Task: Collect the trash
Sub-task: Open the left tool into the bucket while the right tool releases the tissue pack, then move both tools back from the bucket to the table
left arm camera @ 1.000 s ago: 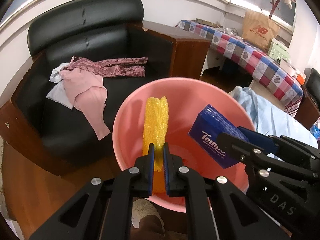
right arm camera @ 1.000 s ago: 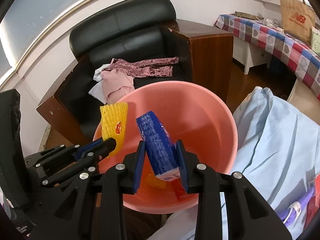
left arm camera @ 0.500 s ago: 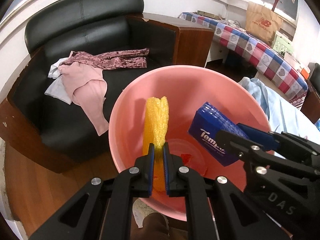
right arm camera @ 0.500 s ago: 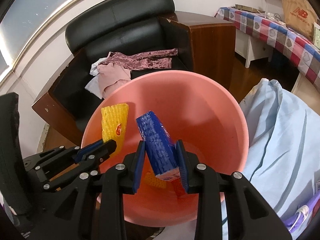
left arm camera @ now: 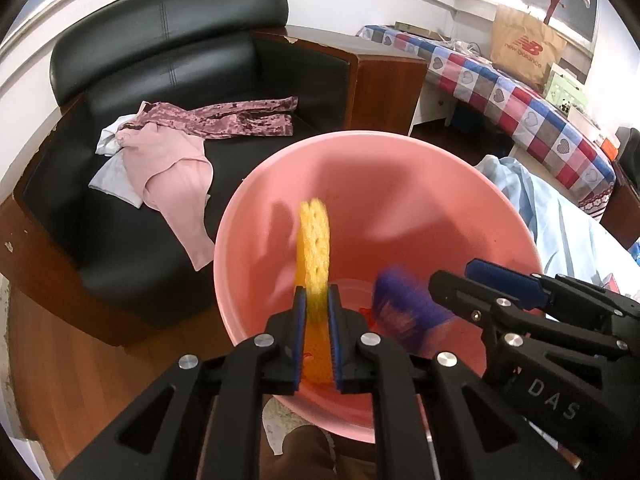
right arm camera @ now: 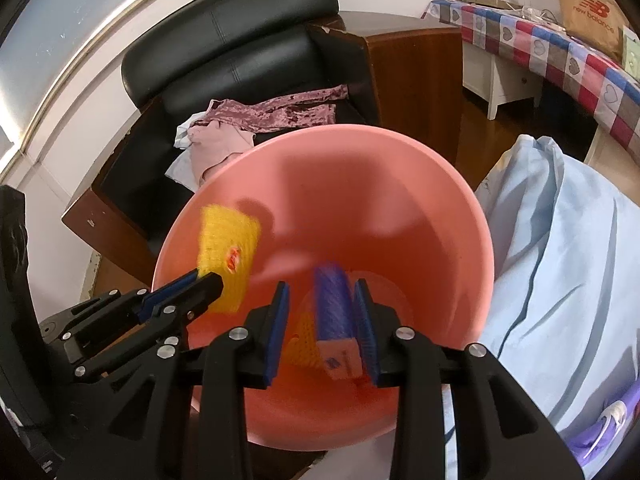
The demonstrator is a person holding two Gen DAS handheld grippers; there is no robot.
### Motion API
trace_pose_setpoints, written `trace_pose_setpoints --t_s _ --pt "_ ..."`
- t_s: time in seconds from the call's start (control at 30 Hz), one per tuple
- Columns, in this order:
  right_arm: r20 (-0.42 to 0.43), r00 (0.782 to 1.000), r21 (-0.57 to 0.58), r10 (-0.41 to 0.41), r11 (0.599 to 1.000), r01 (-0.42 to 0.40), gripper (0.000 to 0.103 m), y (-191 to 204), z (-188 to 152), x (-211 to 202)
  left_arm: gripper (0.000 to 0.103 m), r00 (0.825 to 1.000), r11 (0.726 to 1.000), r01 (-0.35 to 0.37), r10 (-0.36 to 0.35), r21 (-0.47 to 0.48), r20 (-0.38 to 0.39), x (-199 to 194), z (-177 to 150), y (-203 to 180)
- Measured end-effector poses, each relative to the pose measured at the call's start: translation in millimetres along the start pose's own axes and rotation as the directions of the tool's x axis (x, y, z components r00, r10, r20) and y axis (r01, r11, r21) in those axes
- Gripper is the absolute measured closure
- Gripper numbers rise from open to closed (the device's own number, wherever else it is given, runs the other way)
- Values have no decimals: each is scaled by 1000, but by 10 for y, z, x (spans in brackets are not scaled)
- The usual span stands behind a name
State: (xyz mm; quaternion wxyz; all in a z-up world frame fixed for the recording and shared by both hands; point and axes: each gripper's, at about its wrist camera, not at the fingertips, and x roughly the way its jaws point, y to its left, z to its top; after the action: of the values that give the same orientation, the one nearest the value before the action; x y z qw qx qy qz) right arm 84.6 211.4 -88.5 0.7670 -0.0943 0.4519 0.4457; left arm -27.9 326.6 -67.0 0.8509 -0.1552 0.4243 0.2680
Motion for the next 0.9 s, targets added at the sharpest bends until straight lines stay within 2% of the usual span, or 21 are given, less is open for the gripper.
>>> trace_pose_setpoints --t_s 0.1,0.27,0.47,0.9 --pt "3 1000 -4 -1 1000 1 69 -8 -3 -22 88 1000 1000 5 -5 0 2 -22 -11 -1" --pt "10 1000 -1 4 1000 -4 63 -24 -24 -77 87 1000 1000 9 -9 -8 6 -76 -31 -3" --pt "25 1000 5 19 1000 -19 63 -79 -75 -219 85 999 1000 22 -22 -11 26 -231 -55 -37" --pt "133 991 11 9 1000 -10 63 -175 -342 -937 80 992 995 90 -94 51 87 -753 -178 -401"
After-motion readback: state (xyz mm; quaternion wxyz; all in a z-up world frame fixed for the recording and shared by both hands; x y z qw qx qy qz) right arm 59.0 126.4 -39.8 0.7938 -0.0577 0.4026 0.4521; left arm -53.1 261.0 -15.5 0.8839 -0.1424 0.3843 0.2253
